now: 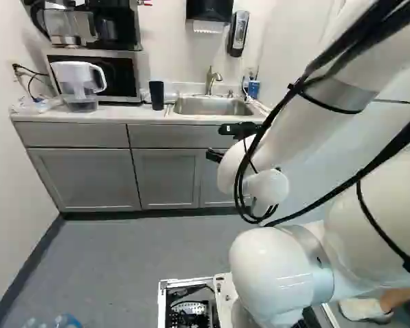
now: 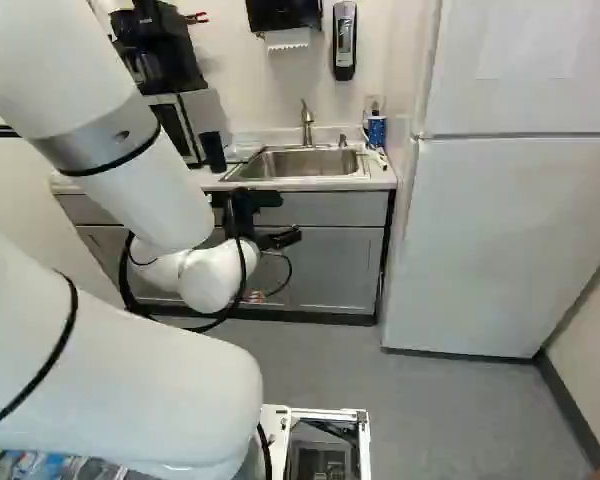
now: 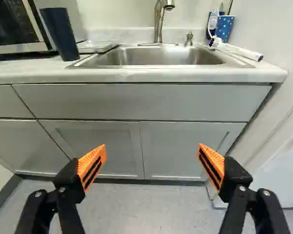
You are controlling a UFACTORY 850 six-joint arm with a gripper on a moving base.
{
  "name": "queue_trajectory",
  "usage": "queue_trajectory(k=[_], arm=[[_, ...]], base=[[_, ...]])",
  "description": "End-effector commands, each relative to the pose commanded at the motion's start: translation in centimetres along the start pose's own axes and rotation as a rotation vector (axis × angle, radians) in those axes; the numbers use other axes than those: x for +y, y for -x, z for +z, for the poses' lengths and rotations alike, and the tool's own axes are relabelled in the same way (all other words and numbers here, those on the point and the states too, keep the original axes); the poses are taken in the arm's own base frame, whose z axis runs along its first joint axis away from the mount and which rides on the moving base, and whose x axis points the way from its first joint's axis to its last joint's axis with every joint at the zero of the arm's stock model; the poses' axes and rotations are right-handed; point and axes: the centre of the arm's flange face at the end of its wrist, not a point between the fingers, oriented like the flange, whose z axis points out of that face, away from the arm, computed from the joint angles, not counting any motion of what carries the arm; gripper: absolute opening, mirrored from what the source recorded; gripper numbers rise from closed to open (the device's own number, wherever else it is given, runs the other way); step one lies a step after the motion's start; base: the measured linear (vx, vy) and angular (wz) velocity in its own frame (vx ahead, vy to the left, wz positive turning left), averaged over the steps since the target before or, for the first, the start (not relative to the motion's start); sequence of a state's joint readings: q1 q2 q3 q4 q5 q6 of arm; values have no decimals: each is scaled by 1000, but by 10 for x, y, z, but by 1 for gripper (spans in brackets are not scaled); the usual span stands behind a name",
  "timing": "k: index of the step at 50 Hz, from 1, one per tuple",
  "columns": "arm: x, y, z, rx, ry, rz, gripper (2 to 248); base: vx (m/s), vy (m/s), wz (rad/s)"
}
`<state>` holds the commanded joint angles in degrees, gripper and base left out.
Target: Rinse the cup and place it in the tray
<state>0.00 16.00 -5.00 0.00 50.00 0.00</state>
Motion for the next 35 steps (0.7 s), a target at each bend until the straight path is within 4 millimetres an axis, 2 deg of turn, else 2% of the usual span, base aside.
queue_trajectory(k=[23, 35], arm=[[0, -1, 2, -1, 1, 0, 247], [2, -10, 8, 15, 6, 2, 247]], base=[[0, 0, 0], [0, 0, 0]])
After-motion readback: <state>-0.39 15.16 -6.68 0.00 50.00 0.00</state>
